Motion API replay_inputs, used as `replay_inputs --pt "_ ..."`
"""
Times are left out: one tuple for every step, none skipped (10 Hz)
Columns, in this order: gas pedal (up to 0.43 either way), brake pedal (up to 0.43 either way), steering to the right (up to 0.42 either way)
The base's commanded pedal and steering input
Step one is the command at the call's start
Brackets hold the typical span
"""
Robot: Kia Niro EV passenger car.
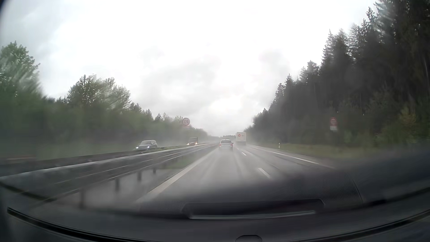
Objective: Follow the waypoints while adhering to traffic rules and regulations
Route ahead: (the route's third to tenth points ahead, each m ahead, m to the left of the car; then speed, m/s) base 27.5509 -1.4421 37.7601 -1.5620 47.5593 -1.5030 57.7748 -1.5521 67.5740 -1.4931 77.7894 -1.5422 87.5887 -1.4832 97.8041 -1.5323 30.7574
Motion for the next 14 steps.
replay_inputs --pt "0.299 0.000 0.000" --pt "0.299 0.000 0.000" --pt "0.299 0.000 0.000" --pt "0.299 0.000 -0.001" --pt "0.299 0.000 0.000" --pt "0.299 0.000 0.000" --pt "0.299 0.000 0.000" --pt "0.287 0.000 0.000" --pt "0.287 0.000 0.000" --pt "0.287 0.000 0.000" --pt "0.287 0.000 -0.001" --pt "0.287 0.000 0.000" --pt "0.287 0.000 0.000" --pt "0.287 0.000 0.000"
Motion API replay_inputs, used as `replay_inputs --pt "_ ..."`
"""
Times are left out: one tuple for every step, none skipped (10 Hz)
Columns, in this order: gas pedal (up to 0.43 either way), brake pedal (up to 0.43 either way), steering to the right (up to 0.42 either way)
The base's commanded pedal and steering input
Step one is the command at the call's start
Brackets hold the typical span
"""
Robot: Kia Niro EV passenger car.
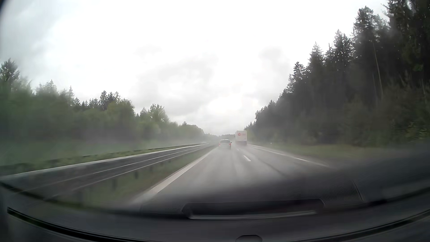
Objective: Follow the waypoints while adhering to traffic rules and regulations
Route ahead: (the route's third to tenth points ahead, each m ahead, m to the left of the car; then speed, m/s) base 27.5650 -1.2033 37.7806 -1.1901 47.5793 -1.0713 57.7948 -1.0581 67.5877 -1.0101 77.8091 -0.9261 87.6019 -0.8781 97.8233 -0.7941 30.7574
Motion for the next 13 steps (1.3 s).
replay_inputs --pt "0.287 0.000 -0.001" --pt "0.287 0.000 -0.002" --pt "0.280 0.000 -0.002" --pt "0.280 0.000 -0.003" --pt "0.280 0.000 -0.003" --pt "0.268 0.000 -0.003" --pt "0.268 0.000 -0.002" --pt "0.260 0.000 -0.002" --pt "0.260 0.000 -0.002" --pt "0.260 0.000 -0.002" --pt "0.260 0.000 -0.002" --pt "0.260 0.000 -0.002" --pt "0.260 0.000 -0.002"
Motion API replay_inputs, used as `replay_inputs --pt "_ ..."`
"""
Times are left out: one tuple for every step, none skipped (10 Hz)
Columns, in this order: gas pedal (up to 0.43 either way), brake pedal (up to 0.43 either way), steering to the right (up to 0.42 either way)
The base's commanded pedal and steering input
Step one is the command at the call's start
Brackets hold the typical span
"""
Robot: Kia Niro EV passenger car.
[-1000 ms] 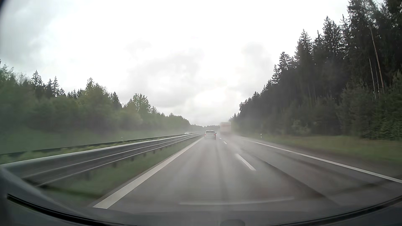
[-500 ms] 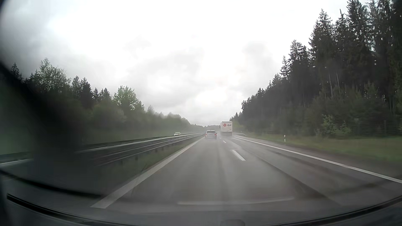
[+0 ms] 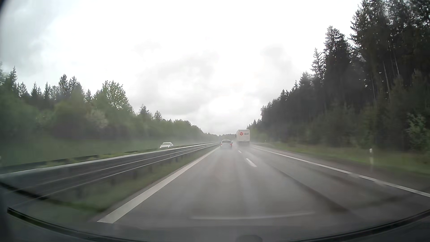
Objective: Follow the waypoints while adhering to traffic rules and regulations
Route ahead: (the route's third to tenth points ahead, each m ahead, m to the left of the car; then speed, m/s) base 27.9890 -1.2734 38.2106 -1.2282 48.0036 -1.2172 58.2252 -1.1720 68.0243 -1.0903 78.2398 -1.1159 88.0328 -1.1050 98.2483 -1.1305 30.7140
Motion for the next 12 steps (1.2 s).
replay_inputs --pt "0.260 0.000 -0.002" --pt "0.260 0.000 -0.002" --pt "0.260 0.000 -0.001" --pt "0.260 0.000 -0.002" --pt "0.260 0.000 -0.001" --pt "0.260 0.000 -0.001" --pt "0.260 0.000 -0.001" --pt "0.260 0.000 -0.001" --pt "0.260 0.000 -0.001" --pt "0.260 0.000 0.000" --pt "0.260 0.000 0.000" --pt "0.260 0.000 0.000"
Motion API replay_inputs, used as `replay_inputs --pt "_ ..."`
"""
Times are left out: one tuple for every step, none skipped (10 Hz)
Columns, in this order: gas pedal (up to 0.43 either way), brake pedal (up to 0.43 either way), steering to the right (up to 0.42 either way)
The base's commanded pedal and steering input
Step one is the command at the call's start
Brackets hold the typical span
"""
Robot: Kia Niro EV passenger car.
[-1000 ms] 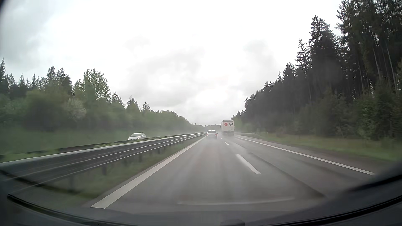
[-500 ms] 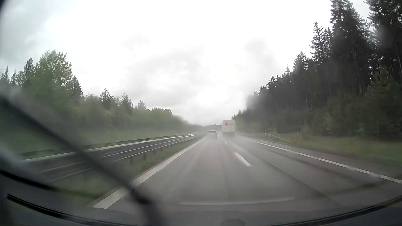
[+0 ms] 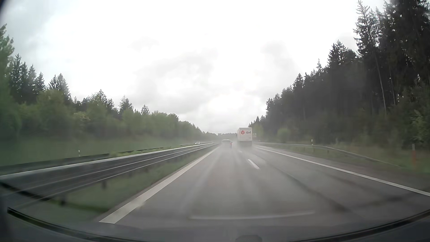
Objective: Follow the waypoints while adhering to traffic rules and regulations
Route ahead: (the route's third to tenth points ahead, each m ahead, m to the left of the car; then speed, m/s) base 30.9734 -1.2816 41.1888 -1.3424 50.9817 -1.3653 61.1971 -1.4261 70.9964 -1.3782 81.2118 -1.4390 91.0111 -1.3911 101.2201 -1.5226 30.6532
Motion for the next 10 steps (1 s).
replay_inputs --pt "0.260 0.000 0.000" --pt "0.260 0.000 0.000" --pt "0.260 0.000 0.000" --pt "0.260 0.000 0.000" --pt "0.260 0.000 0.000" --pt "0.260 0.000 0.000" --pt "0.260 0.000 0.000" --pt "0.260 0.000 0.000" --pt "0.260 0.000 0.000" --pt "0.260 0.000 0.000"
